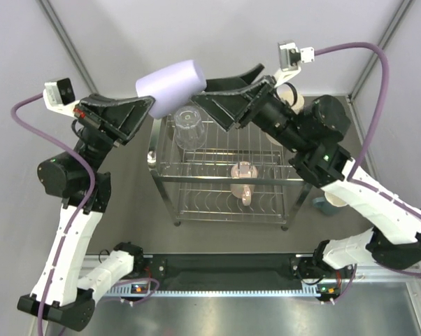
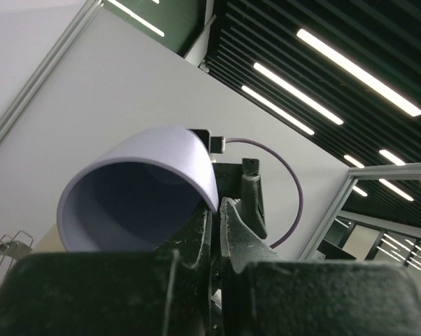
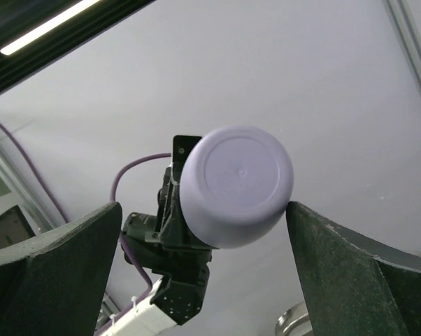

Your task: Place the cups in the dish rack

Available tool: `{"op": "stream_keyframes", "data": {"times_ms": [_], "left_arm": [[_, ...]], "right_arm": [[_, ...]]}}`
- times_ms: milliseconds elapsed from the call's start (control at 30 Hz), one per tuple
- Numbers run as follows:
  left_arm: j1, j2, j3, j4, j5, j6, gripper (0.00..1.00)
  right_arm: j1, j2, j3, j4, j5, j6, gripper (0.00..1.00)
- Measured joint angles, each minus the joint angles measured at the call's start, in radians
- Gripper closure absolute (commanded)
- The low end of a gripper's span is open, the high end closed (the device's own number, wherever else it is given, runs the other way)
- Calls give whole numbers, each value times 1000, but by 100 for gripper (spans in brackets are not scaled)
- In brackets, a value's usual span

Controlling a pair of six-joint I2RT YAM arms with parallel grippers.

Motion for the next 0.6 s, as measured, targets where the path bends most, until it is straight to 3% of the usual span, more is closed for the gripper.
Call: {"op": "stream_keyframes", "data": {"times_ms": [433, 600], "left_arm": [[-2, 31, 6, 51, -29, -42, 100], [-2, 24, 6, 49, -24, -47, 100]], "right_arm": [[-6, 145, 104, 93, -25, 43, 8], [-6, 152, 103, 105, -10, 62, 32]]}}
